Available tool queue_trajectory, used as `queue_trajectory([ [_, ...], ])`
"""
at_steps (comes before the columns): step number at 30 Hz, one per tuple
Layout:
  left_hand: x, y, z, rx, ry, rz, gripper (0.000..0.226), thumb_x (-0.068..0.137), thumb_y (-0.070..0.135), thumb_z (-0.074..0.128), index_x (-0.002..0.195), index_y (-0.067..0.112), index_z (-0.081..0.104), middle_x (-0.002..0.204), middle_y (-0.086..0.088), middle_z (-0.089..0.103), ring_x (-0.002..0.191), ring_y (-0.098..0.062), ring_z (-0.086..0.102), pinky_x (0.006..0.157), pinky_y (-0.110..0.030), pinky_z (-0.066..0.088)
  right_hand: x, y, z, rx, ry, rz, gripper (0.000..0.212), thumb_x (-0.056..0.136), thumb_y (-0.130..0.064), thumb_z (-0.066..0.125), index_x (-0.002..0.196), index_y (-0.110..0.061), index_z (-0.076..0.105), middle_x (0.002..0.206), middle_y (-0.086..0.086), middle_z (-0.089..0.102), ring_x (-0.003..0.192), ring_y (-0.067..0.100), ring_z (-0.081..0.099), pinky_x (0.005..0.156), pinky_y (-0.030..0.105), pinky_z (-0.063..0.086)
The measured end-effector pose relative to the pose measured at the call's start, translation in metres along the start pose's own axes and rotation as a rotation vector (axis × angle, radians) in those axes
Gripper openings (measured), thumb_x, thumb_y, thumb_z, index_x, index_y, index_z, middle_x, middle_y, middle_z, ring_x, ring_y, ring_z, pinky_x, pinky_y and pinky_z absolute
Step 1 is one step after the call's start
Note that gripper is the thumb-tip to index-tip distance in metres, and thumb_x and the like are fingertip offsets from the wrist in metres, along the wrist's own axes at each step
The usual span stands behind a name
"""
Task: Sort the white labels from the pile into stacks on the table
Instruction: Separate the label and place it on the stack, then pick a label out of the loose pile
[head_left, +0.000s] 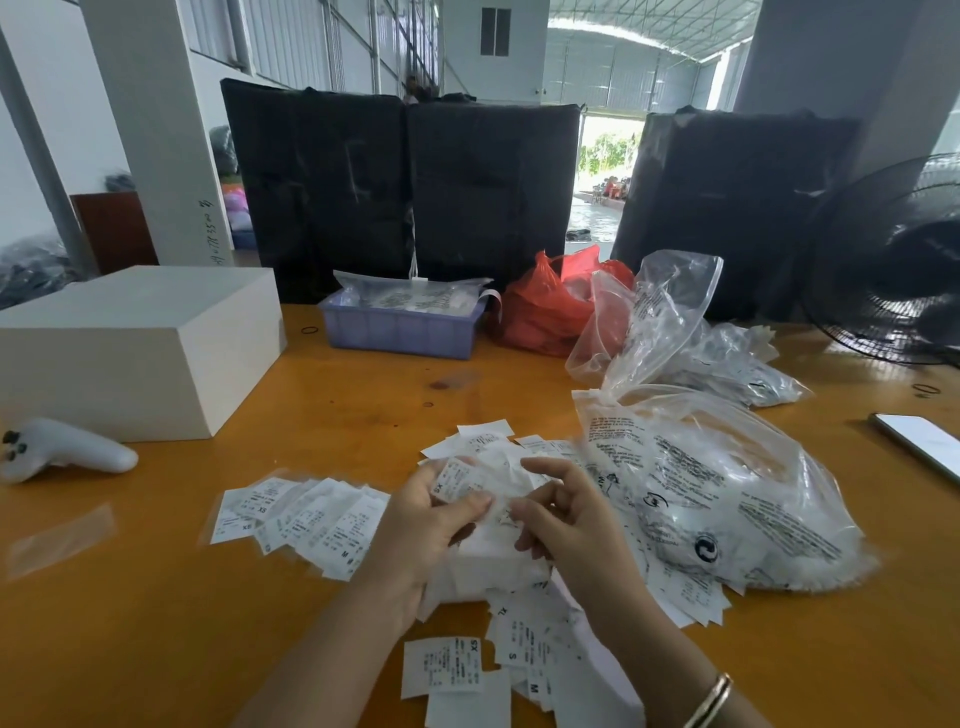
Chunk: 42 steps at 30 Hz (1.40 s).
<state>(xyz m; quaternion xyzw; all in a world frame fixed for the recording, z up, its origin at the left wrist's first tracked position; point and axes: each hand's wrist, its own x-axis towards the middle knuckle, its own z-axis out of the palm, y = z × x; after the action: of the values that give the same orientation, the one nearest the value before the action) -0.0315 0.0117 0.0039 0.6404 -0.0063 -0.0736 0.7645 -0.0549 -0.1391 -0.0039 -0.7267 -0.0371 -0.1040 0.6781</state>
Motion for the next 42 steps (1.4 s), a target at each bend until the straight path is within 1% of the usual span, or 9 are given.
queue_trajectory([
  [8, 0.019, 0.011, -0.045, 0.728, 0.365, 0.080, 0.077, 0.081, 0.015, 0.074, 0.142, 0.033, 0.030, 0.138, -0.003, 0.046, 0.090, -0.014, 0.059, 0.063, -0.026, 0.051, 0.018, -0.016, -0.071, -0.692, 0.542, -0.371, 0.019, 0.090, 0.000, 0.055, 0.102, -0.008, 0.068, 0.092, 0.004, 0.066, 0.069, 0.002, 0.058, 0.058, 0.010, 0.047],
  [13, 0.020, 0.002, -0.051, 1.225, 0.354, 0.051, 0.079, 0.085, 0.014, 0.068, 0.148, 0.024, 0.021, 0.147, -0.006, 0.037, 0.119, -0.023, 0.053, 0.078, -0.028, 0.047, 0.022, -0.005, -0.107, -0.991, 0.523, 0.010, 0.038, 0.091, 0.002, 0.049, 0.124, -0.012, 0.060, 0.126, 0.016, 0.060, 0.100, 0.034, 0.060, 0.082, 0.045, 0.054],
  [18, 0.015, 0.003, -0.048, 1.568, 0.485, 0.096, 0.077, 0.084, 0.041, 0.067, 0.146, 0.030, 0.023, 0.153, -0.008, 0.017, 0.138, -0.026, 0.025, 0.107, -0.040, 0.034, 0.023, 0.001, -0.102, -1.127, 0.448, 0.175, 0.043, 0.095, 0.000, 0.042, 0.133, -0.017, 0.053, 0.117, 0.016, 0.064, 0.103, 0.032, 0.059, 0.081, 0.037, 0.050],
  [26, 0.013, 0.001, -0.034, 1.493, 0.474, 0.257, 0.065, 0.086, 0.052, 0.059, 0.143, 0.037, 0.030, 0.156, -0.002, 0.010, 0.142, -0.025, 0.012, 0.111, -0.044, 0.026, 0.022, 0.002, -0.104, -0.974, 0.539, 0.002, 0.041, 0.085, 0.010, 0.054, 0.121, -0.009, 0.064, 0.088, 0.005, 0.059, 0.083, 0.028, 0.057, 0.075, 0.044, 0.052],
  [30, 0.013, -0.001, -0.031, 1.429, 0.446, 0.348, 0.055, 0.087, 0.049, 0.058, 0.137, 0.039, 0.039, 0.154, 0.001, 0.019, 0.140, -0.022, 0.013, 0.110, -0.043, 0.024, 0.020, -0.001, -0.105, -0.948, 0.637, -0.211, 0.030, 0.085, 0.006, 0.060, 0.111, -0.007, 0.069, 0.096, 0.014, 0.070, 0.102, 0.036, 0.059, 0.095, 0.053, 0.042],
  [34, 0.012, -0.002, -0.024, 1.285, 0.344, 0.528, 0.044, 0.087, 0.049, 0.058, 0.129, 0.038, 0.050, 0.145, 0.010, 0.033, 0.135, -0.016, 0.019, 0.105, -0.039, 0.024, 0.017, -0.012, -0.088, -0.799, 0.594, -0.584, 0.026, 0.082, 0.009, 0.064, 0.103, -0.006, 0.069, 0.089, 0.003, 0.067, 0.083, 0.016, 0.065, 0.081, 0.030, 0.054],
  [36, 0.009, -0.002, -0.019, 1.078, 0.192, 0.609, 0.038, 0.086, 0.057, 0.054, 0.121, 0.043, 0.053, 0.134, 0.024, 0.038, 0.129, -0.003, 0.025, 0.103, -0.033, 0.024, 0.012, -0.018, -0.071, -0.511, 0.485, -0.535, 0.029, 0.085, 0.005, 0.062, 0.103, -0.018, 0.065, 0.085, -0.005, 0.066, 0.071, 0.001, 0.062, 0.069, 0.012, 0.052],
  [38, 0.005, -0.001, -0.014, 0.813, -0.025, 0.547, 0.042, 0.079, 0.074, 0.044, 0.114, 0.052, 0.050, 0.125, 0.042, 0.039, 0.122, 0.016, 0.031, 0.101, -0.019, 0.028, 0.006, -0.020, -0.050, -0.196, 0.336, -0.340, 0.032, 0.087, 0.000, 0.060, 0.101, -0.028, 0.062, 0.077, -0.006, 0.066, 0.071, 0.004, 0.065, 0.064, 0.012, 0.051],
  [42, -0.001, -0.004, -0.004, 0.536, -0.296, 0.261, 0.073, 0.061, 0.093, 0.038, 0.121, 0.053, 0.045, 0.121, 0.029, 0.056, 0.113, 0.007, 0.052, 0.092, -0.018, 0.045, 0.000, -0.015, -0.021, 0.053, 0.082, -0.091, 0.034, 0.086, 0.000, 0.061, 0.108, -0.026, 0.061, 0.077, -0.006, 0.066, 0.073, 0.016, 0.069, 0.061, 0.021, 0.054],
])
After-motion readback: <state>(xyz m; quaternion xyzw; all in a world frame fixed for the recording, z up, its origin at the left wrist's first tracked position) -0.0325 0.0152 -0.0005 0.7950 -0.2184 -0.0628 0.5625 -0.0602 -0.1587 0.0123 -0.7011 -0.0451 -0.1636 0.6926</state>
